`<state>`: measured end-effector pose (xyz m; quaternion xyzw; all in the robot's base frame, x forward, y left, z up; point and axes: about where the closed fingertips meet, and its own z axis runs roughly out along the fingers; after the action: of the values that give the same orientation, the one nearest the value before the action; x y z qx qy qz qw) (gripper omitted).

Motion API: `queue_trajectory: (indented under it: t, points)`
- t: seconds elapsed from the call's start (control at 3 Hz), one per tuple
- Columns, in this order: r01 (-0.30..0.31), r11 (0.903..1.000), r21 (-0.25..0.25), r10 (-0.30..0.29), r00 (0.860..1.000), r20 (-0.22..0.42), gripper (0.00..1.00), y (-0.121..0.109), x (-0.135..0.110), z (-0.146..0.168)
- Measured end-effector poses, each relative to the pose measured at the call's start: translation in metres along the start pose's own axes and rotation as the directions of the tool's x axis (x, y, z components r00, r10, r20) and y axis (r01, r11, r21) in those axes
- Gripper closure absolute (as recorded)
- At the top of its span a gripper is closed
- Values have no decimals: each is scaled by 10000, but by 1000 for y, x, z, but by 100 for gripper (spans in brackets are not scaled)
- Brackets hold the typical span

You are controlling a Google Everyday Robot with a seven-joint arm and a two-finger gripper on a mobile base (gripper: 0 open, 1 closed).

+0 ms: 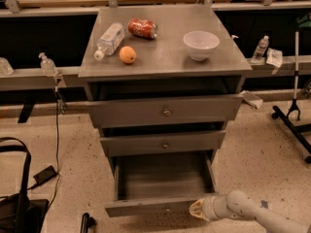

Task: Close bottom drawer

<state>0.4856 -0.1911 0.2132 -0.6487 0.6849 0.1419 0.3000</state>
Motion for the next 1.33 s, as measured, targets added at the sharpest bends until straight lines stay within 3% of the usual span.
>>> queue_trajectory:
  t: [0.67, 1.33]
  points:
    - [-854, 9959, -299, 853, 9963, -33, 100, 21, 45, 47]
    - [-587, 9975, 397, 598, 9979, -249, 100, -22, 66, 81]
